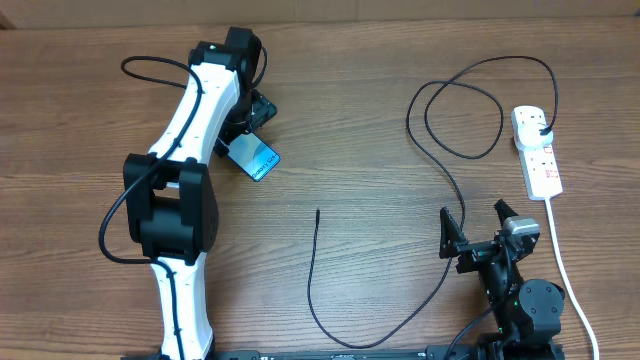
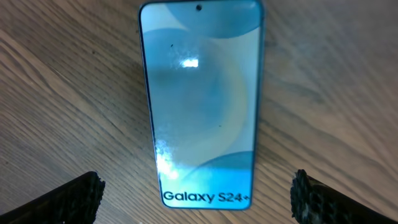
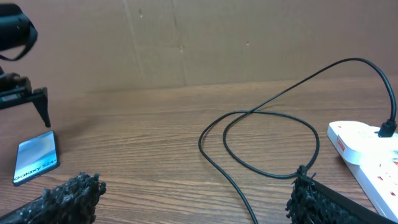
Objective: Plug charger to phone and switch on socket
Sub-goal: 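Lower the left gripper down onto the phone's bottom edge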
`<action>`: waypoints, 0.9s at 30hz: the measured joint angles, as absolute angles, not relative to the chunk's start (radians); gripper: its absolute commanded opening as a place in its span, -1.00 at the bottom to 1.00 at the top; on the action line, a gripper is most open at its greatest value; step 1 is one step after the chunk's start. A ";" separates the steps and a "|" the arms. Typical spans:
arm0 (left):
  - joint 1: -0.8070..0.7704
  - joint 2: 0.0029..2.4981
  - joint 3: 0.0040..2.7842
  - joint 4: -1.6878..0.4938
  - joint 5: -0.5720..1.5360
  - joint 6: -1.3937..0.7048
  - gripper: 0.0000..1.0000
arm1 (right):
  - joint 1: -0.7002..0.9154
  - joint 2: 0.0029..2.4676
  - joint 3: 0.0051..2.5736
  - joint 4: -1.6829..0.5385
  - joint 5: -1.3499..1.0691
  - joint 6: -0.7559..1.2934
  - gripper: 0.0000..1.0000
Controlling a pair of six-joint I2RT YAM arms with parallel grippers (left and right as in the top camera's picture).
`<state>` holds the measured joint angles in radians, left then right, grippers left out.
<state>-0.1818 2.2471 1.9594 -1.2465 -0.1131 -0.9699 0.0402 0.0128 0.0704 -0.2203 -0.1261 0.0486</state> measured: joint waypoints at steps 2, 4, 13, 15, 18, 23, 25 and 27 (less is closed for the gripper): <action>-0.182 2.265 1.960 -1.253 -0.109 -0.970 0.99 | 0.040 0.013 0.070 -0.220 -0.126 0.049 1.00; -0.182 2.284 1.960 -1.258 -0.105 -0.970 1.00 | 0.040 0.013 0.070 -0.220 -0.126 0.048 1.00; -0.182 2.306 1.960 -1.259 -0.098 -0.970 1.00 | 0.040 0.013 0.070 -0.220 -0.126 0.049 1.00; -0.182 2.306 1.960 -1.256 -0.098 -0.970 0.99 | 0.040 0.013 0.070 -0.220 -0.126 0.048 1.00; -0.182 2.306 1.961 -1.253 -0.098 -0.970 1.00 | 0.040 0.013 0.070 -0.220 -0.126 0.049 1.00; -0.182 2.306 1.961 -1.250 -0.098 -0.970 0.99 | 0.040 0.013 0.070 -0.220 -0.126 0.048 1.00; -0.182 2.306 1.960 -1.249 -0.098 -0.970 0.99 | 0.040 0.013 0.070 -0.220 -0.126 0.049 1.00; -0.182 2.306 1.960 -1.249 -0.098 -0.970 1.00 | 0.040 0.013 0.070 -0.220 -0.126 0.049 1.00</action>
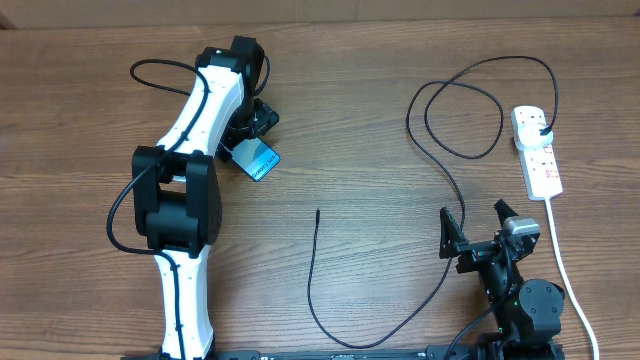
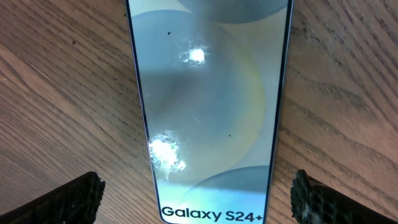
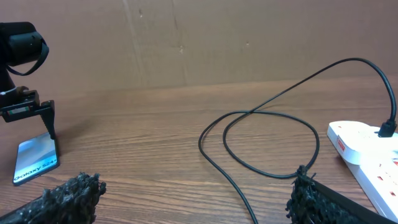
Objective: Plug charger to phone and switch on socket
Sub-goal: 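Lower the left gripper down onto the phone's bottom edge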
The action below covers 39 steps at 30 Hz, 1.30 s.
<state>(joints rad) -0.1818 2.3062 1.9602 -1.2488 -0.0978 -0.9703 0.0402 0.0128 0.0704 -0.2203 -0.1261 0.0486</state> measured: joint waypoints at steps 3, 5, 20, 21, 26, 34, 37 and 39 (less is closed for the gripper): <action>-0.182 2.306 1.960 -1.247 -0.098 -0.970 1.00 | 0.040 0.013 0.070 -0.221 -0.126 0.048 1.00; -0.182 2.306 1.960 -1.240 -0.098 -0.970 0.99 | 0.040 0.013 0.070 -0.220 -0.126 0.049 1.00; -0.174 2.331 1.959 -1.235 -0.098 -0.970 0.99 | 0.040 0.013 0.070 -0.220 -0.126 0.049 1.00; -0.170 2.331 1.959 -1.235 -0.098 -0.970 1.00 | 0.040 0.013 0.070 -0.220 -0.126 0.049 1.00; -0.155 2.331 1.959 -1.233 -0.098 -0.970 0.99 | 0.040 0.013 0.070 -0.220 -0.126 0.049 1.00; -0.146 2.331 1.959 -1.222 -0.099 -0.970 1.00 | 0.040 0.013 0.070 -0.220 -0.126 0.049 1.00; -0.144 2.331 1.959 -1.209 -0.098 -0.970 1.00 | 0.040 0.013 0.070 -0.221 -0.126 0.049 1.00; -0.143 2.331 1.959 -1.204 -0.099 -0.970 1.00 | 0.040 0.013 0.070 -0.221 -0.126 0.049 1.00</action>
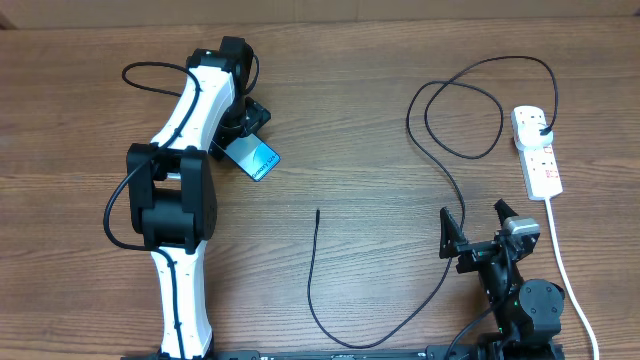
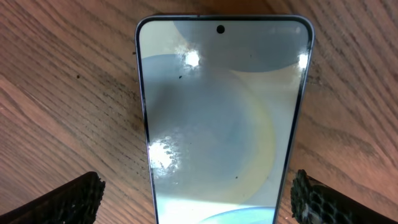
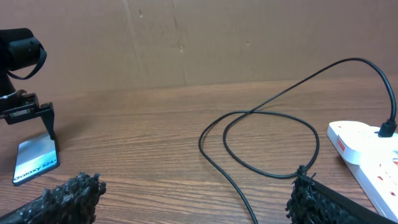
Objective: Plug charger to phone and switch on socket
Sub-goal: 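Lower the left gripper down onto the phone's bottom edge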
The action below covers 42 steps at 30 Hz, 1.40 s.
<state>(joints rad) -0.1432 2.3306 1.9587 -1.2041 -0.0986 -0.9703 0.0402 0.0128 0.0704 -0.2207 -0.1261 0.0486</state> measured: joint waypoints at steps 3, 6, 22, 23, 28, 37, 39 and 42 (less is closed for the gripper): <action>-0.143 2.331 1.959 -1.203 -0.098 -0.970 0.99 | 0.040 0.013 0.070 -0.220 -0.126 0.049 1.00; -0.143 2.331 1.959 -1.201 -0.099 -0.970 0.99 | 0.040 0.013 0.070 -0.220 -0.126 0.049 1.00; -0.143 2.331 1.895 -1.123 -0.088 -0.969 1.00 | 0.040 0.013 0.070 -0.220 -0.126 0.048 1.00; -0.143 2.331 1.881 -1.111 -0.083 -0.969 1.00 | 0.040 0.013 0.070 -0.220 -0.126 0.049 1.00; -0.141 2.331 1.864 -1.078 -0.061 -0.967 0.99 | 0.040 0.013 0.070 -0.221 -0.126 0.049 1.00; -0.141 2.330 1.861 -1.065 -0.052 -0.967 1.00 | 0.040 0.013 0.070 -0.220 -0.126 0.049 1.00; -0.141 2.330 1.860 -1.058 -0.051 -0.967 1.00 | 0.040 0.013 0.070 -0.220 -0.126 0.049 1.00; -0.141 2.330 1.858 -1.045 -0.049 -0.966 1.00 | 0.040 0.013 0.070 -0.221 -0.126 0.049 1.00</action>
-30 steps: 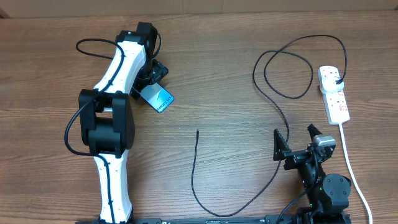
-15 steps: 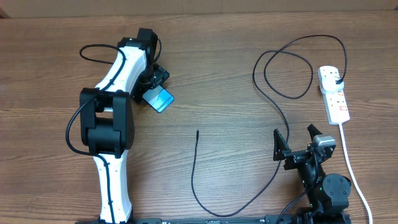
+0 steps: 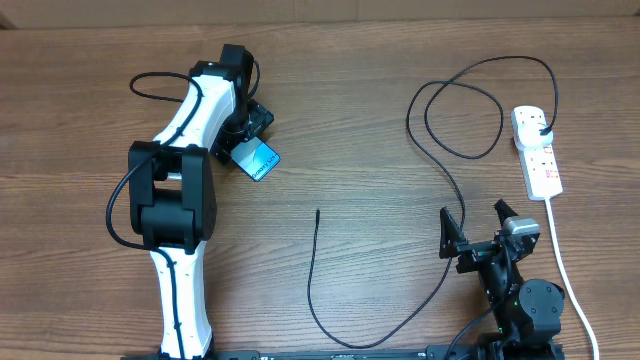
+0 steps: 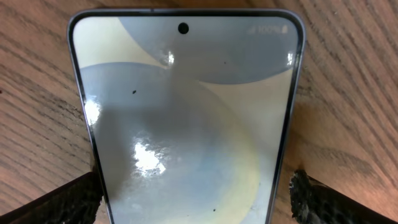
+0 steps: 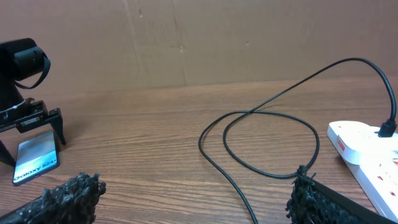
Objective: Plug charger to phone and switch on socket
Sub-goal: 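Lower the left gripper down onto the phone's bottom edge, then close the left gripper on the phone's bottom edge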
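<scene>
A blue Galaxy phone (image 3: 259, 160) lies face up on the wooden table, at the back left. My left gripper (image 4: 194, 208) stands open low over it, with a finger (image 4: 68, 200) close to each long edge; the phone (image 4: 186, 118) fills that view. The black charger cable (image 3: 312, 280) has its free tip at mid-table, curls forward, then loops back to a plug in the white power strip (image 3: 537, 152) at the right. My right gripper (image 5: 193, 205) is open and empty near the front right, pointing at the cable loop (image 5: 267, 143).
The power strip (image 5: 367, 149) lies along the right side with its white lead (image 3: 565, 270) running to the front edge. A brown board wall (image 5: 217, 43) closes the far side of the table. The left arm's own black cable (image 3: 160, 80) arcs beside it.
My left gripper has come lower over the phone: the screen looks bigger and the fingers now flank its edges. The phone, cable and right arm are unchanged.
My left gripper hung open above the phone with the whole screen in view. Then it was closer over the lower part, then over the camera end. Now it is lower still, straddling the phone. The right arm, cable and power strip stayed put throughout.
</scene>
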`<action>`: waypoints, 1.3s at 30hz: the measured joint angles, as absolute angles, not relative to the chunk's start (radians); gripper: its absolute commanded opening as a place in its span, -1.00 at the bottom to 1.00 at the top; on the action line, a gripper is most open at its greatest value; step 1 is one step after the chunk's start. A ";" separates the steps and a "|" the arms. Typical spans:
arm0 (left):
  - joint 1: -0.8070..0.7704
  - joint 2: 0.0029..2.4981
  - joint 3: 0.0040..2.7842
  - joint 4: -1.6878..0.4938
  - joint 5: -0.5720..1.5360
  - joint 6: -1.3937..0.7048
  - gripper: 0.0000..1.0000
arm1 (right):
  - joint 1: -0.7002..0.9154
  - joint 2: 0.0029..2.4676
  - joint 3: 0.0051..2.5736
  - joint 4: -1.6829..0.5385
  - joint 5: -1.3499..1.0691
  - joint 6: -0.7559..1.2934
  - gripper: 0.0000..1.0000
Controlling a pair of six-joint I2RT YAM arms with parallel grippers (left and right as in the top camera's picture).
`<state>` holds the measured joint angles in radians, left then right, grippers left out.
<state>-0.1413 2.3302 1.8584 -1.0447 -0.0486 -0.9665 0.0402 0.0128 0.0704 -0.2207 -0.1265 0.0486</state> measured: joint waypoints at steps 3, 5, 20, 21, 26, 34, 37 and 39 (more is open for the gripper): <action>-0.141 2.330 1.858 -1.042 -0.049 -0.966 1.00 | 0.040 0.013 0.070 -0.220 -0.126 0.048 1.00; -0.141 2.330 1.858 -1.042 -0.049 -0.966 0.99 | 0.040 0.013 0.070 -0.221 -0.126 0.049 1.00; -0.141 2.329 1.856 -1.003 -0.064 -0.962 1.00 | 0.040 0.013 0.070 -0.220 -0.126 0.049 1.00; -0.141 2.328 1.853 -1.000 -0.065 -0.962 1.00 | 0.040 0.013 0.070 -0.220 -0.126 0.048 1.00; -0.141 2.325 1.850 -0.969 -0.065 -0.962 1.00 | 0.040 0.013 0.070 -0.221 -0.126 0.049 1.00; -0.141 2.323 1.850 -0.937 -0.053 -0.962 1.00 | 0.040 0.013 0.070 -0.220 -0.126 0.049 1.00; -0.141 2.323 1.850 -0.942 -0.051 -0.957 1.00 | 0.040 0.013 0.070 -0.220 -0.126 0.048 1.00; -0.141 2.323 1.850 -0.946 -0.046 -0.936 0.99 | 0.040 0.013 0.070 -0.220 -0.126 0.049 1.00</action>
<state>-0.1413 2.3226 1.8500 -0.9463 -0.0460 -0.9360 0.0402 0.0128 0.0704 -0.2199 -0.1265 0.0486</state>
